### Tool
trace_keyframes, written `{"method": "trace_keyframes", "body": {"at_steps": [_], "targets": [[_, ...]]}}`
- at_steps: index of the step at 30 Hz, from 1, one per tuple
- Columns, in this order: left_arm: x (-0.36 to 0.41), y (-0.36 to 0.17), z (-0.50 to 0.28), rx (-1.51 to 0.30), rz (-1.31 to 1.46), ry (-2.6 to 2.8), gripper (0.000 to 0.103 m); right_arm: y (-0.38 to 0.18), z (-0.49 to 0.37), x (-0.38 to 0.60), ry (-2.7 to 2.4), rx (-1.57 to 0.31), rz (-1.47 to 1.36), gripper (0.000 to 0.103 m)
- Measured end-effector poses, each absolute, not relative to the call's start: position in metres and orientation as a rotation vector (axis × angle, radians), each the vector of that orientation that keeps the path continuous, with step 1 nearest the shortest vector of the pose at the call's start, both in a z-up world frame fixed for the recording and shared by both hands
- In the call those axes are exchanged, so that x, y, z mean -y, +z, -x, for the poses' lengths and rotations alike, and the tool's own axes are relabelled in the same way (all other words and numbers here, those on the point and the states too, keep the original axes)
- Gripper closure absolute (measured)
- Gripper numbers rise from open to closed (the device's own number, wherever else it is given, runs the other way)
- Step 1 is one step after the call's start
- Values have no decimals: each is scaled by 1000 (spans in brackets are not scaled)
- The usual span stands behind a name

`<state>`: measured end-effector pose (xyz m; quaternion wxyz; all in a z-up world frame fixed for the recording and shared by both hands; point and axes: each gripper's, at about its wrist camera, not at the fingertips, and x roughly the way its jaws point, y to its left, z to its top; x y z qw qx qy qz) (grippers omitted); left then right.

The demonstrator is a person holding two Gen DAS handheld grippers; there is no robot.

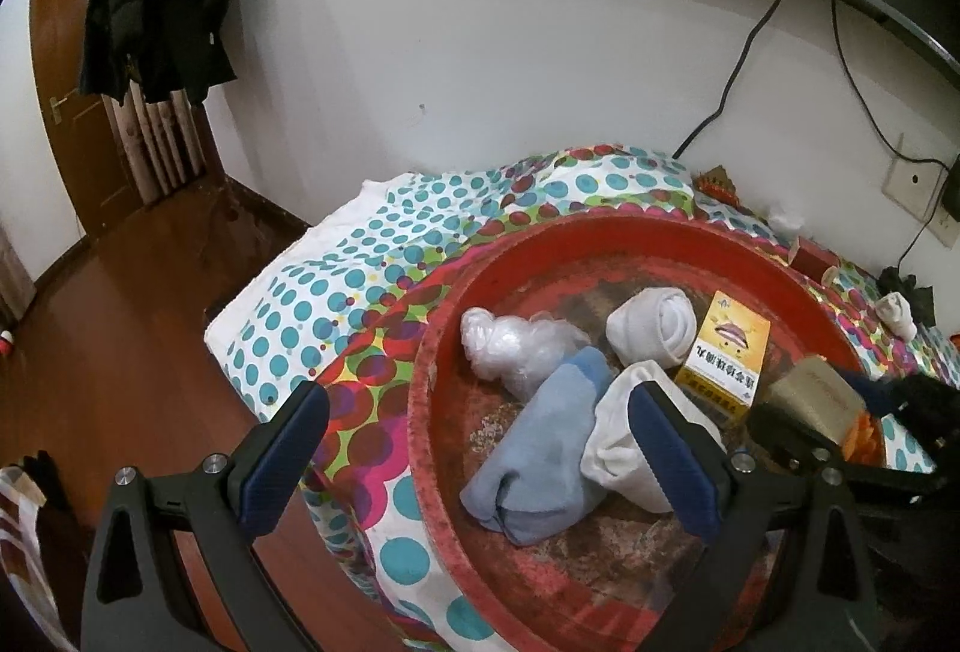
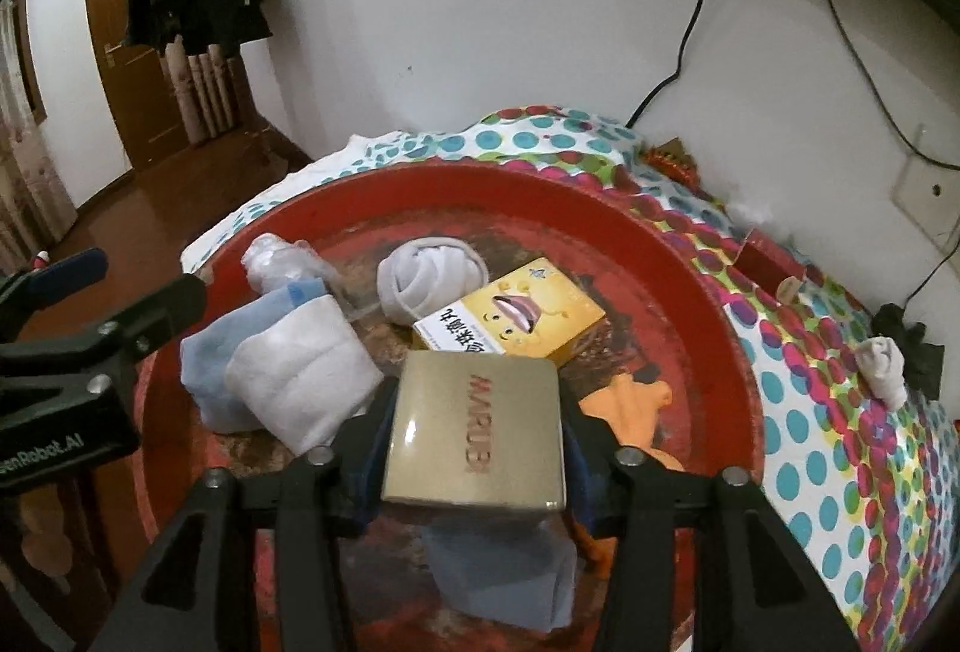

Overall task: Organize objects
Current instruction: 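Carry the MARUBI box into the red tray and release it with the right gripper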

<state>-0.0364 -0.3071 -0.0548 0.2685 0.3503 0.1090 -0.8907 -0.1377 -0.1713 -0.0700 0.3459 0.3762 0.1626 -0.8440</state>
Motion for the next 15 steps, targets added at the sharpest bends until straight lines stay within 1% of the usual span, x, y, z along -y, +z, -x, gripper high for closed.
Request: {"method": "trace_keyframes", "body": {"at_steps": [2, 3, 9, 15], "targets": [[307, -56, 37, -295, -954, -2402, 3, -65, 136, 167, -2190, -404, -949, 31], [306, -57, 38, -288, -955, -2401, 3, -60, 136, 163, -2187, -390, -934, 30], [297, -56, 38, -246, -944, -2414, 3, -30, 151, 116, -2230, -254, -883, 29], [289, -53, 38, -249, -927, -2442, 3, -20, 202, 31, -2418, -190, -895, 29]]}}
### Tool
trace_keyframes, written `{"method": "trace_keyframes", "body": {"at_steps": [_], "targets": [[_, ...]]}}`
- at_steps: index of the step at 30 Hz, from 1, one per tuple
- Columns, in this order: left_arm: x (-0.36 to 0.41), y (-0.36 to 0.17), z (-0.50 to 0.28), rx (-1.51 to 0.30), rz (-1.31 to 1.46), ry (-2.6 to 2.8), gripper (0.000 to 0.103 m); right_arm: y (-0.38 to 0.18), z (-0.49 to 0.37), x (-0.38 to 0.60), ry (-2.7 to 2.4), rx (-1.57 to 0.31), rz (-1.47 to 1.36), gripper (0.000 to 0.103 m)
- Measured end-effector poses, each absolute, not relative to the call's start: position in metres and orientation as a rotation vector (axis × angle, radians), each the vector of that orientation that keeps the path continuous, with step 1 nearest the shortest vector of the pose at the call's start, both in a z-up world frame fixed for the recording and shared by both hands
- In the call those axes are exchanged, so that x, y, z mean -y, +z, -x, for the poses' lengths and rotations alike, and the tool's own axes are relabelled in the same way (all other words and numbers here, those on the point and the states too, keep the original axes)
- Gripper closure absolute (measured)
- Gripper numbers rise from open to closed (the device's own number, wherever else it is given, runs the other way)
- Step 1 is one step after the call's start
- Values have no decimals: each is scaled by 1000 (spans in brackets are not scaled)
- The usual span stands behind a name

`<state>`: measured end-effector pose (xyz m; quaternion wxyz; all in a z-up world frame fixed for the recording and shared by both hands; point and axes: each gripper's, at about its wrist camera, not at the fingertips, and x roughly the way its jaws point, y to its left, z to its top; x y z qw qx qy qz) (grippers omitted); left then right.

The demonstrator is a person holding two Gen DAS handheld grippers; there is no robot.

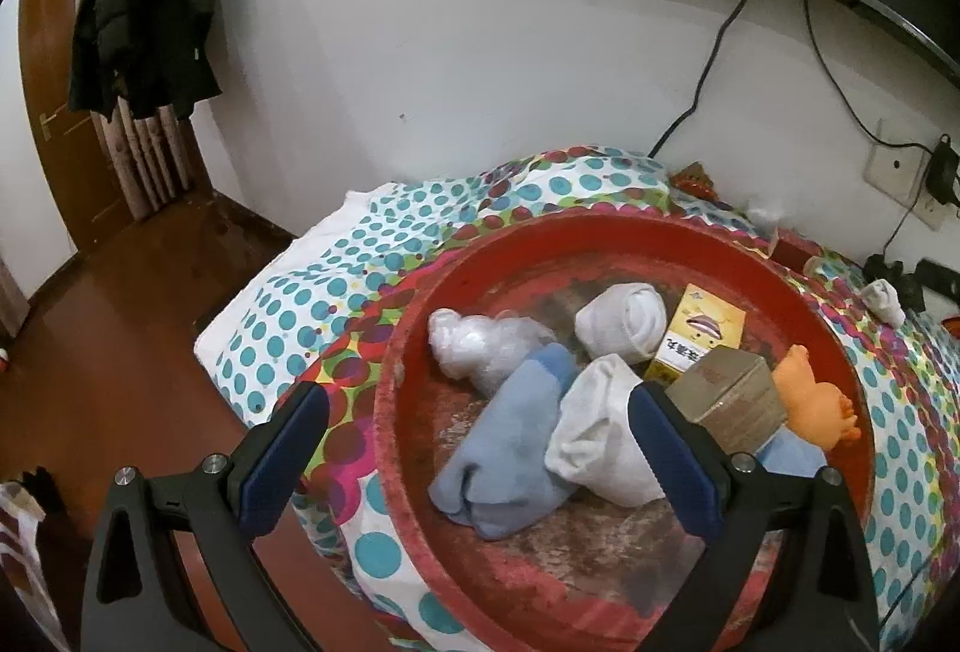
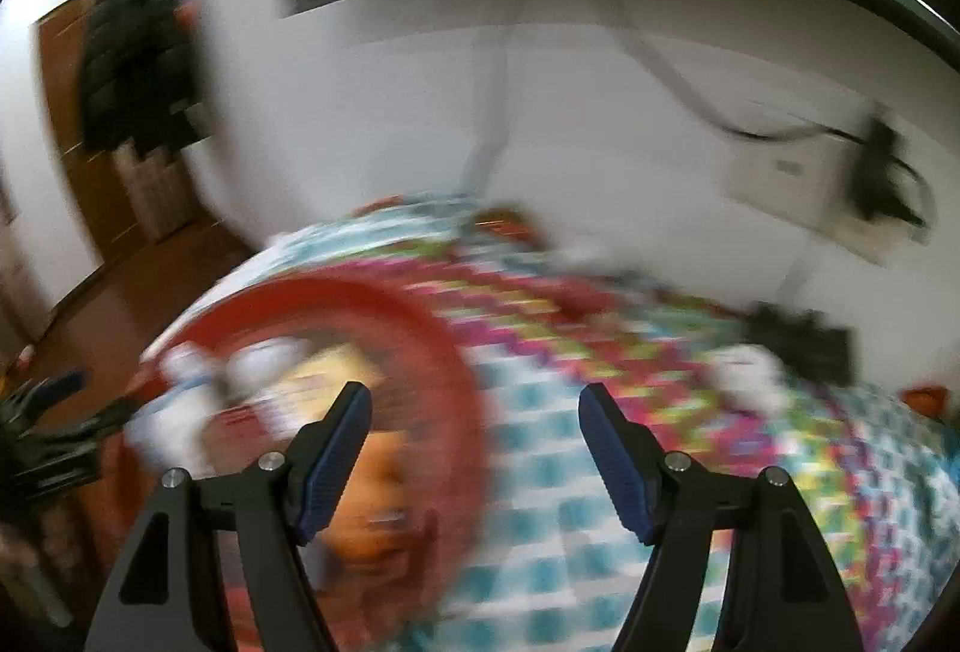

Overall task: Organize objects
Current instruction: 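Carry the MARUBI box into the red tray and release it with the right gripper, then grasp the black plastic bag bundle with the right gripper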

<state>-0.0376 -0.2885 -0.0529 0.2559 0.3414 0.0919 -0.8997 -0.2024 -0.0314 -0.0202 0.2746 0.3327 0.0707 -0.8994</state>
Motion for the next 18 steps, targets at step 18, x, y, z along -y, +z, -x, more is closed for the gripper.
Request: {"method": "trace_keyframes", "body": {"at_steps": [18], "targets": [[260, -34, 45, -136, -865, -2545, 1, -104, 400, -81, -2773, -222, -1073, 29]]}}
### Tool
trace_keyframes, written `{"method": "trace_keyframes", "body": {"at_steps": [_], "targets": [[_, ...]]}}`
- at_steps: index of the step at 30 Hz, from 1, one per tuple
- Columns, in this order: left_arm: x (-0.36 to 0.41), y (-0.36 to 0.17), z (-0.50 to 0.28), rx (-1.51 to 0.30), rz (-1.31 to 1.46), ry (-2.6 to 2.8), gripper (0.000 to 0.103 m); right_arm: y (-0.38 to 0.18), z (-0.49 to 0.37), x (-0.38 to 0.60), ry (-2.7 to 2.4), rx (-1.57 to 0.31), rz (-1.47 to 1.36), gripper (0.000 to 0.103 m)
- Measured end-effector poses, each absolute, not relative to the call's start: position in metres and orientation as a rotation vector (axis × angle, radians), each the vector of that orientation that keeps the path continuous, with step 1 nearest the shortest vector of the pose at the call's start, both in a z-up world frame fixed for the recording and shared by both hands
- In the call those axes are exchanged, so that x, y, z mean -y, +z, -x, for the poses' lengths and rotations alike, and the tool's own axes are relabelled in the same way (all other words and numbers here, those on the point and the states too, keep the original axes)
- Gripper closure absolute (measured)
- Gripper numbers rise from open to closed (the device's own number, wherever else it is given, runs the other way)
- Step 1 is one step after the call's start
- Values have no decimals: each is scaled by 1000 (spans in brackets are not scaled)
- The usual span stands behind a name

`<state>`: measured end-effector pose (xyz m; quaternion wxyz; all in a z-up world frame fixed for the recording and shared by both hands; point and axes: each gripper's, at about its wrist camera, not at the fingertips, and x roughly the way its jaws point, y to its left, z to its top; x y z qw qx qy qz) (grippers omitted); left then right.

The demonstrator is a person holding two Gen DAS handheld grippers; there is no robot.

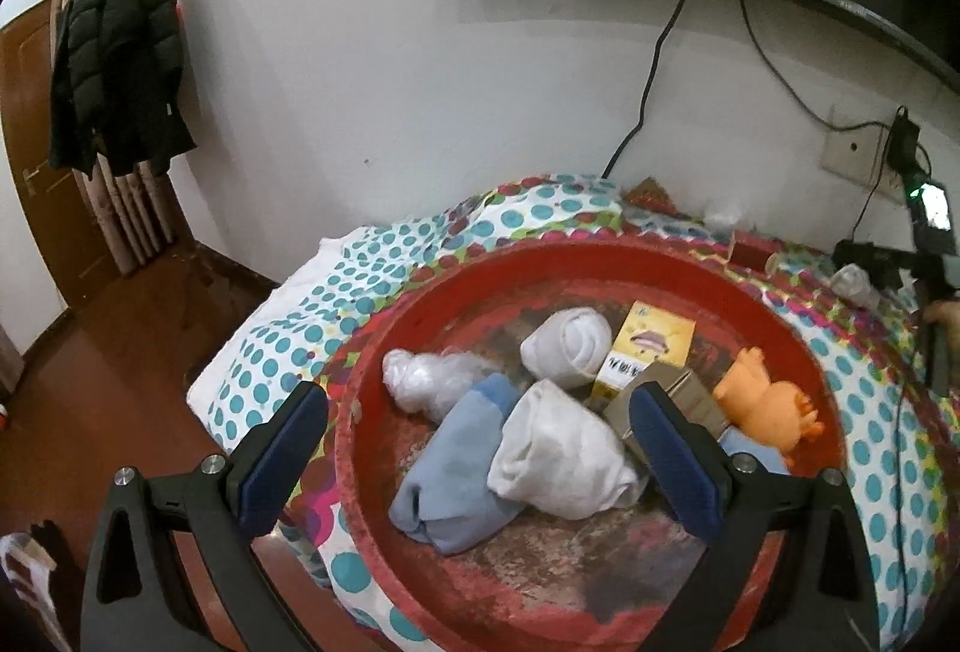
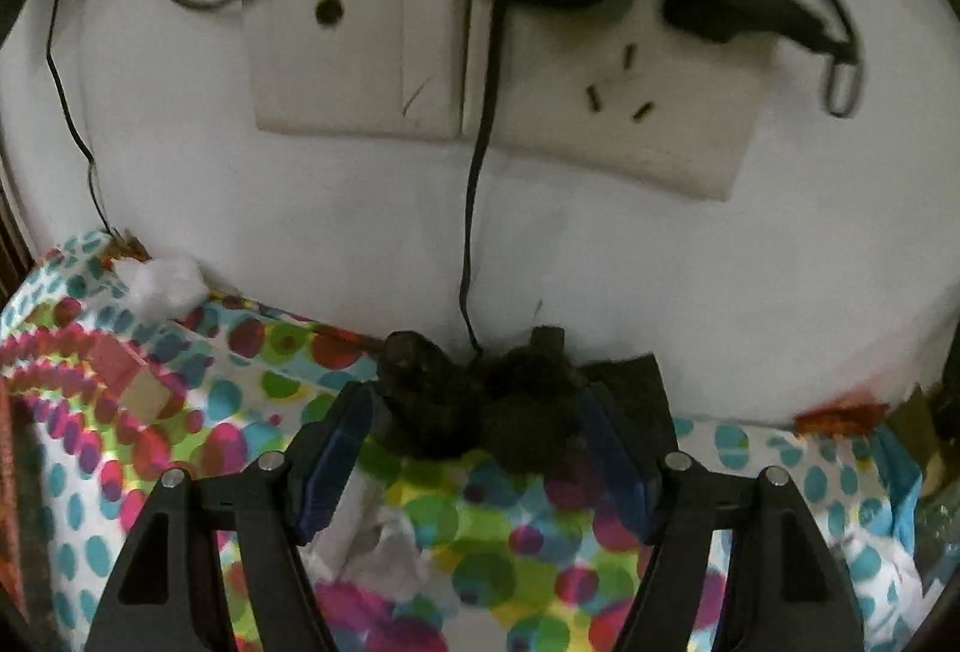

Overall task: Organize objects
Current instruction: 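Grasp the black plastic bag bundle with the right gripper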

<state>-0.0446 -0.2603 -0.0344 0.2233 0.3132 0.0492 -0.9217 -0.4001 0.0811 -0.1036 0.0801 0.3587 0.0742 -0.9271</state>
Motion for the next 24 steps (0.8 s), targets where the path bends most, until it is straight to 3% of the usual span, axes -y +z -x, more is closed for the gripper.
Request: {"method": "trace_keyframes", "body": {"at_steps": [8, 13, 16, 18, 24], "targets": [[242, -20, 70, -34, -871, -2562, 1, -126, 418, -70, -2714, -374, -1156, 29], [213, -9, 88, 43, -883, -2649, 0, -130, 426, -75, -2677, -318, -1208, 30], [191, -4, 107, 73, -907, -2707, 0, -130, 424, -78, -2653, -284, -1212, 39], [175, -3, 121, 69, -934, -2742, 0, -130, 419, -84, -2638, -230, -1217, 55], [111, -9, 168, 119, -997, -2881, 0, -129, 389, -111, -2626, -155, -1225, 66]]}}
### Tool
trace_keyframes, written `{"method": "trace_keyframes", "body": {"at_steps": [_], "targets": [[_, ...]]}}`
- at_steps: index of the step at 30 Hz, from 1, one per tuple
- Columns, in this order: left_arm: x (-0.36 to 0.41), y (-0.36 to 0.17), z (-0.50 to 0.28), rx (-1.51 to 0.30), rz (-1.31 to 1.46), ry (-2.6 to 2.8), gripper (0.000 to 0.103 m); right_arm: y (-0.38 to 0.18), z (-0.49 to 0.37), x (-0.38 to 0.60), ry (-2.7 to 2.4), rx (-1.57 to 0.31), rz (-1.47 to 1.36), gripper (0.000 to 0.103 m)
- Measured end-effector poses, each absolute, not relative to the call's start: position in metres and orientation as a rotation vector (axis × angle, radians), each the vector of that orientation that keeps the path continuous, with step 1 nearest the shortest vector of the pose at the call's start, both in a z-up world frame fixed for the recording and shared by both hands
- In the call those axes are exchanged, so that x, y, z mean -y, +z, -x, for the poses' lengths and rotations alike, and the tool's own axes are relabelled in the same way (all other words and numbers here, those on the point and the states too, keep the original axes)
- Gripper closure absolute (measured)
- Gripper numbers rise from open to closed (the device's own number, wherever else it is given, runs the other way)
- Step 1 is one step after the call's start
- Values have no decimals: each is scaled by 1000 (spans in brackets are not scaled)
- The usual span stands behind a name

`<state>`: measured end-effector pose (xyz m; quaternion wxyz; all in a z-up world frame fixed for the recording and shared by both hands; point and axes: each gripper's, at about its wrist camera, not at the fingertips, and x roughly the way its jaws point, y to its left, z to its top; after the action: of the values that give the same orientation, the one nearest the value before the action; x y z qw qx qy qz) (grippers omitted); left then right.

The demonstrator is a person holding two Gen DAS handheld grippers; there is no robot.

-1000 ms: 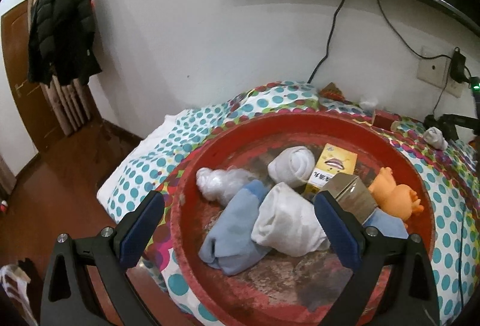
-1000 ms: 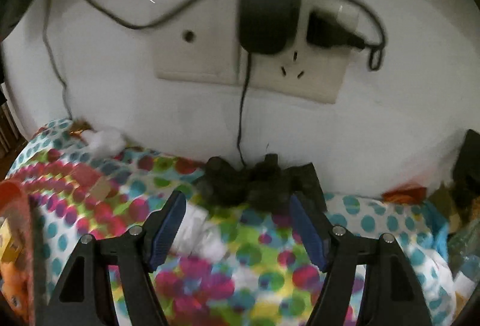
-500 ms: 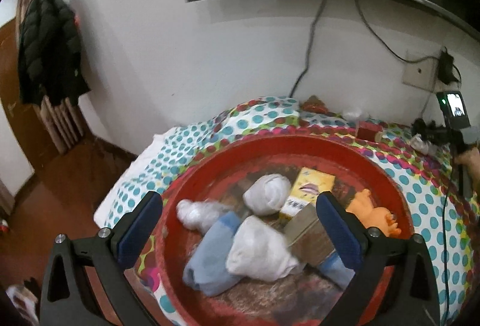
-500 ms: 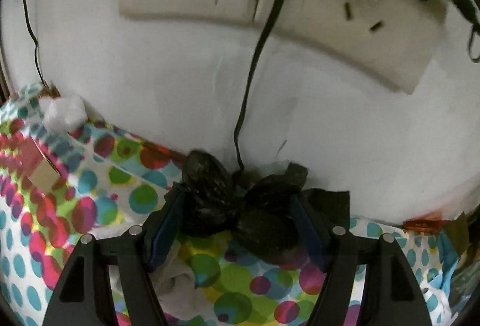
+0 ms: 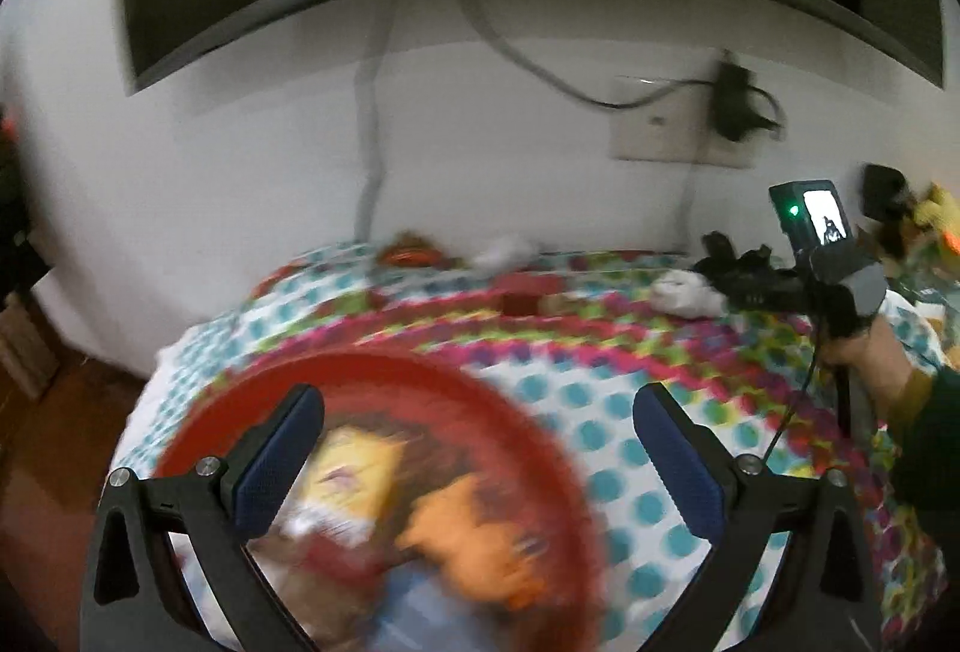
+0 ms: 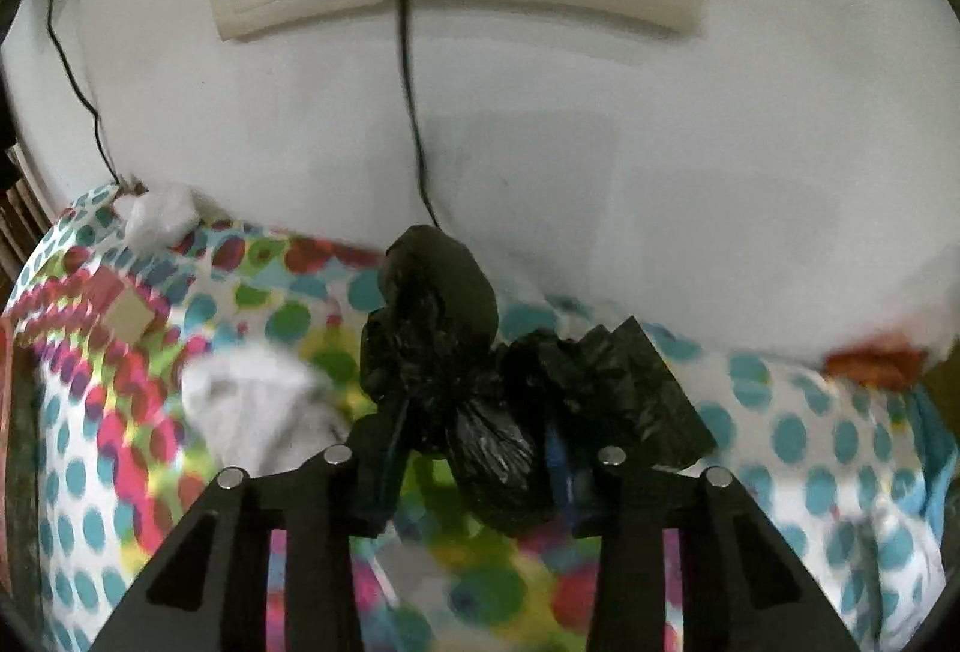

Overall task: Organize objects
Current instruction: 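Grasp the black plastic bag bundle with the right gripper, then grasp another white rolled sock with the left gripper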

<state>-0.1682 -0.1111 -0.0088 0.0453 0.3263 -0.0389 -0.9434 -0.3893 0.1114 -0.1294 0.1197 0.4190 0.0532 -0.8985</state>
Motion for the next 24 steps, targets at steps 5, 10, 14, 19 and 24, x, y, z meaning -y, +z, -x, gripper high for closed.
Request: {"method": "trace_keyframes", "body": {"at_steps": [5, 10, 14, 19, 24], "targets": [[52, -27, 212, 225, -1084, -2968, 0, -129, 339, -139, -2608, -168, -1221, 68], [6, -61, 273, 266, -1227, -2961, 0, -129, 299, -185, -2602, -156, -1228, 68], [-12, -87, 316, 210, -1326, -2916, 0, -129, 258, -212, -2619, -157, -1235, 68], [-31, -100, 354, 210, -1327, -2910, 0, -128, 248, -220, -2621, -139, -1243, 68], [-33, -114, 387, 108, -1382, -2867, 3, -129, 249, -217, -2630, -175, -1247, 67]]}}
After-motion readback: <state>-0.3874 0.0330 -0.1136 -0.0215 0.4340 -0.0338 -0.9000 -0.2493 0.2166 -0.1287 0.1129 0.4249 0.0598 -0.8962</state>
